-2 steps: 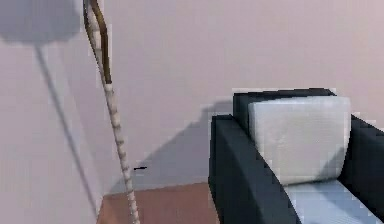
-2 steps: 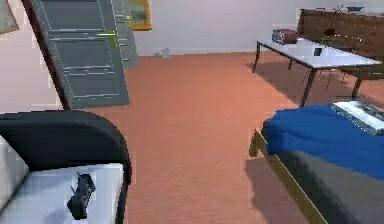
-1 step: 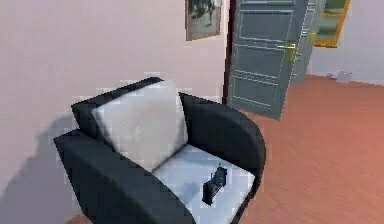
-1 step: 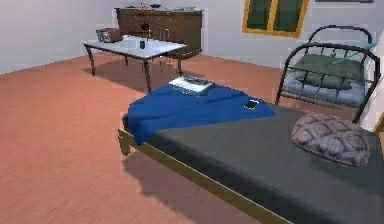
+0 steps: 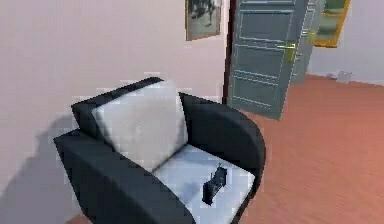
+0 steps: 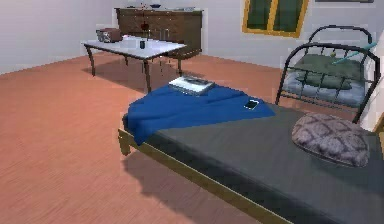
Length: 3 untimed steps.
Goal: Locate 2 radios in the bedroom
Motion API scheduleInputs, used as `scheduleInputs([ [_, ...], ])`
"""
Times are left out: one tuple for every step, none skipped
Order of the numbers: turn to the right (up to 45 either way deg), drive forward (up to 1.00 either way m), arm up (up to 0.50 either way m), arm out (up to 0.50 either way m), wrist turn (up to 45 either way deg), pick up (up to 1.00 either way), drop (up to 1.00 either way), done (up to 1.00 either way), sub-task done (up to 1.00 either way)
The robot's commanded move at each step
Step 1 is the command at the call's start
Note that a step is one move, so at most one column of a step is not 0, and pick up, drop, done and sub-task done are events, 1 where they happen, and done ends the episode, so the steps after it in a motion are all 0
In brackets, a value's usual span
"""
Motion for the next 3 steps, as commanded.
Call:
scheduleInputs([
  [45.0, 0.00, 0.00, 0.00, 0.0, 0.00, 0.00, 0.00, 0.00],
  [33.0, 0.00, 0.00, 0.00, 0.0, 0.00, 0.00, 0.00, 0.00],
  [0.0, 0.40, 0.00, 0.00, 0.0, 0.00, 0.00, 0.00, 0.00],
])
